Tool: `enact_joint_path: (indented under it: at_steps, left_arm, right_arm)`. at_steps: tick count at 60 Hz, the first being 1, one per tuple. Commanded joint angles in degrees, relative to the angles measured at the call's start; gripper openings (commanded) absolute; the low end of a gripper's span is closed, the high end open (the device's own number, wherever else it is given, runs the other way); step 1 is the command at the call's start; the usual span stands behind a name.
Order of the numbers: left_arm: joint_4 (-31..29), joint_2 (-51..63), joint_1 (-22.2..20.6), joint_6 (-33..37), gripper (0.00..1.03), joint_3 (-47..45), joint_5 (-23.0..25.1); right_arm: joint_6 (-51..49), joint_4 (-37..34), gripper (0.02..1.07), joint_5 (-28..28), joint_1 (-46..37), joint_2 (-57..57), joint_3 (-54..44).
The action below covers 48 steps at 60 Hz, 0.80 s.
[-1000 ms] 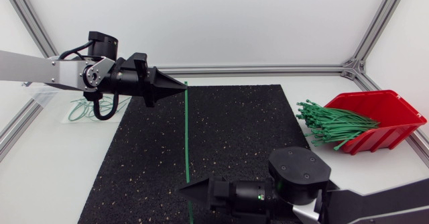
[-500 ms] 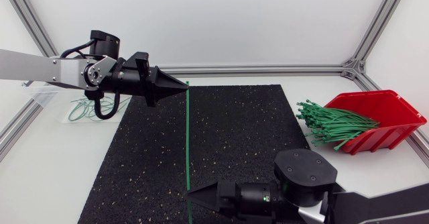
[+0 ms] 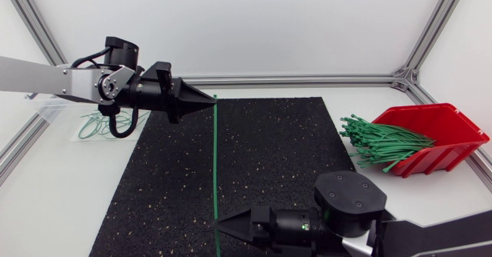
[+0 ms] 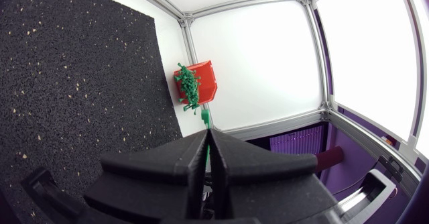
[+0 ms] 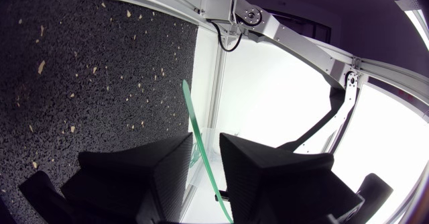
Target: Take a green cable tie from the red box, thread the tail through the head to close it, then place it in the transparent bin on the left.
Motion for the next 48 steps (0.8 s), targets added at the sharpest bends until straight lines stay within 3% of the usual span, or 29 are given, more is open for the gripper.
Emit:
enact_joint_path:
  at_steps: [1,18,29,43,48]
  left_arm:
    - [-0.5,1.3,-0.2,0.8,0.04,0.9,-0.1]
    - [-0.5,1.3,-0.4,0.8,0.04,1.1,-0.1]
    - [-0.5,1.5,-0.6,0.9,0.04,1.1,-0.1]
    - [-0.5,1.4,-0.5,0.9,0.04,1.1,-0.1]
    - [-0.5,1.4,-0.5,1.0,0.04,1.1,-0.1]
  right_arm:
    - [0.9,0.1,0.30,0.6,0.1,0.2,0.0]
    - [0.9,0.1,0.27,1.2,0.3,1.0,0.4]
    - [0.9,0.0,0.18,2.2,1.0,1.2,0.5]
    - [0.9,0.0,0.17,2.7,1.2,1.5,0.5]
    - [1.1,0.0,0.08,2.9,1.0,1.5,0.6]
